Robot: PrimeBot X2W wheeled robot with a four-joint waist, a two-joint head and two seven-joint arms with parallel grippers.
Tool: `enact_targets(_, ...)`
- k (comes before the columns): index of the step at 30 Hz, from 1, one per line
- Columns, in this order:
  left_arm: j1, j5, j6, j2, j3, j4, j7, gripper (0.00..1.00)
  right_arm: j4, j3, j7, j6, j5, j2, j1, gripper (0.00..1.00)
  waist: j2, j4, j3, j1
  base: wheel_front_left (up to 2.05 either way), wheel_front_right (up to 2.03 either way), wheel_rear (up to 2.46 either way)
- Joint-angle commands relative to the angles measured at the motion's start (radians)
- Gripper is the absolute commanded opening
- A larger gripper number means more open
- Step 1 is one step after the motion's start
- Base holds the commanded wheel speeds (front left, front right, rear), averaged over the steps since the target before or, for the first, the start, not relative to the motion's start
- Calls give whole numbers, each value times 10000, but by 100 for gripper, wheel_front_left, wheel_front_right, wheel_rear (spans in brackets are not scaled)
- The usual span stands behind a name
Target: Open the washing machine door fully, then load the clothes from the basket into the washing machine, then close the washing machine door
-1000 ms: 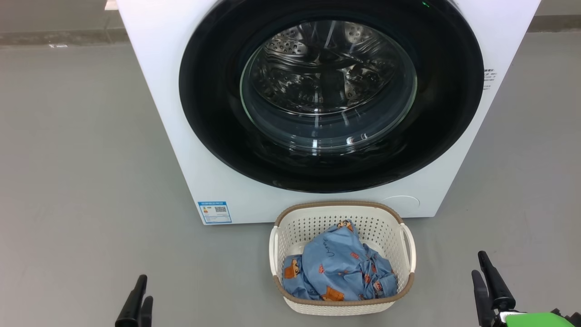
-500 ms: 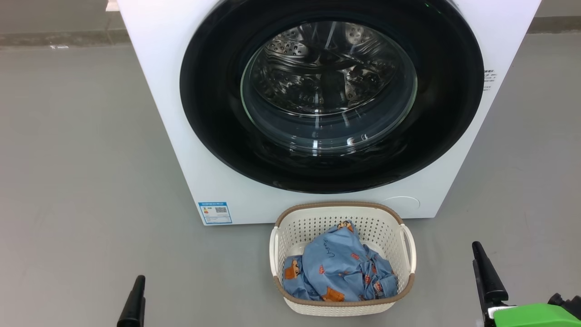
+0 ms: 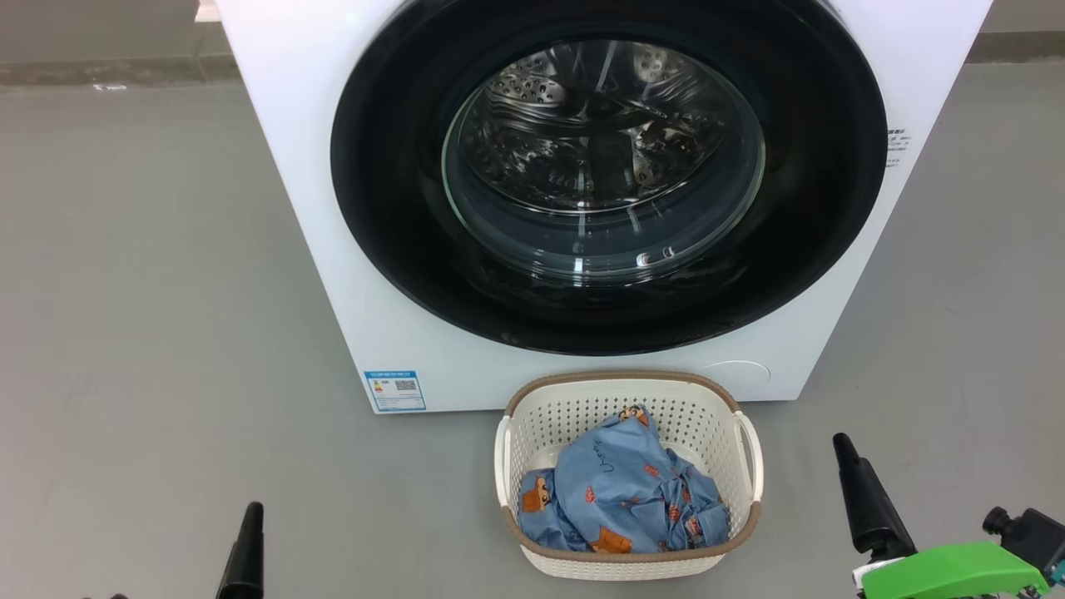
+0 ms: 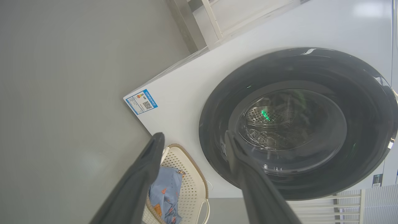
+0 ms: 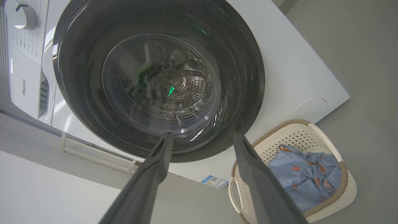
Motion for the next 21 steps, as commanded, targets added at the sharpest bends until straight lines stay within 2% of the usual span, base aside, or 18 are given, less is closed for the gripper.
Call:
enact_targets(1, -149, 473, -59, 173, 185, -332, -163, 100, -380, 229, -160, 7, -496, -161, -80, 100, 0, 8, -7, -1, 0, 0, 0)
enact_targets(13, -30, 3241, -68, 229, 320, -668, -517, 100, -486, 575, -511, 9, -2580, -402, -53, 100, 0, 46, -35, -1, 0, 0, 0)
enact_targets(21, 59, 4353, -73, 253, 334, -689, -721, 100, -518, 595, -714, 10, -3577, -427, 8, 100, 0, 73, -70, -1, 0, 0, 0)
